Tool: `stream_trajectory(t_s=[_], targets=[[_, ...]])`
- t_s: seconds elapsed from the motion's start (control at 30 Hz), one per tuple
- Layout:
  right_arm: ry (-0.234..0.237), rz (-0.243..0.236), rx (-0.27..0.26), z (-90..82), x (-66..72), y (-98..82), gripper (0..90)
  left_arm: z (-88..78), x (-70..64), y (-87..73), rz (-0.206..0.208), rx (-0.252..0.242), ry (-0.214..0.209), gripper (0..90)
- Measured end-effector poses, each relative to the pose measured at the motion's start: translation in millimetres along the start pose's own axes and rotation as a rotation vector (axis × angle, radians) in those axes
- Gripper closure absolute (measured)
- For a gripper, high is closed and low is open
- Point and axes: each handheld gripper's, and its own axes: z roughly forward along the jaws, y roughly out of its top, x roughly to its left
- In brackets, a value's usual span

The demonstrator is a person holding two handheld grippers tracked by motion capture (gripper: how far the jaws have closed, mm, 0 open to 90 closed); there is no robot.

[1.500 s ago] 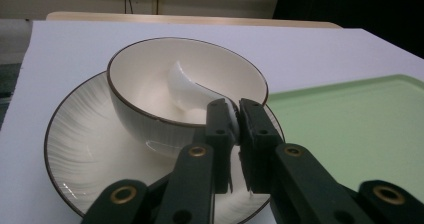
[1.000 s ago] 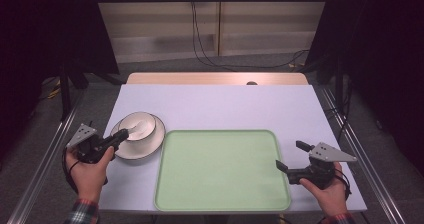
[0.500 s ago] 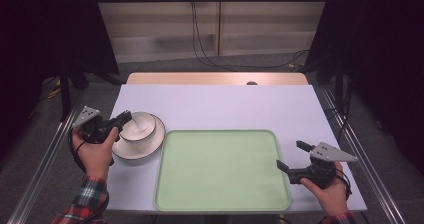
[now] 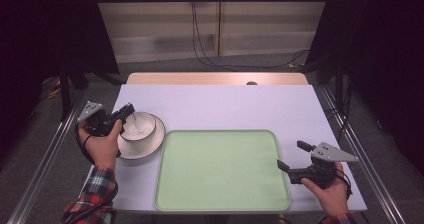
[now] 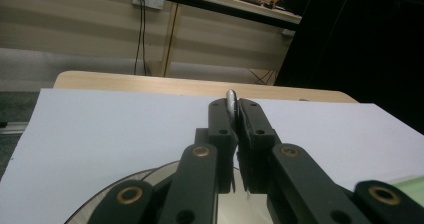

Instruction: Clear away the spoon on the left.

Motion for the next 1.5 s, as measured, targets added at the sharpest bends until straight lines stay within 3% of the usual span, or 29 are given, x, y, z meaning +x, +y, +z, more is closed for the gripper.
stream_trajectory(t_s=[0.43,1.0,1.5], targets=[[0.001,0.001,-0.007,-0.7,0.0,-0.2,2.9,-3.8,0.3,0.6,-0.004,0.014,-0.014,85.6],[-0.001,-0.005,-0.005,-0.2,0.1,-0.1,2.7,-16.3,-10.0,24.4,-0.035,-0.008,-0.104,85.7],[-0.003,-0.007,-0.007,-0.3,0.1,0.0,2.7,-23.4,-22.8,45.4,-0.039,-0.003,-0.188,85.8]])
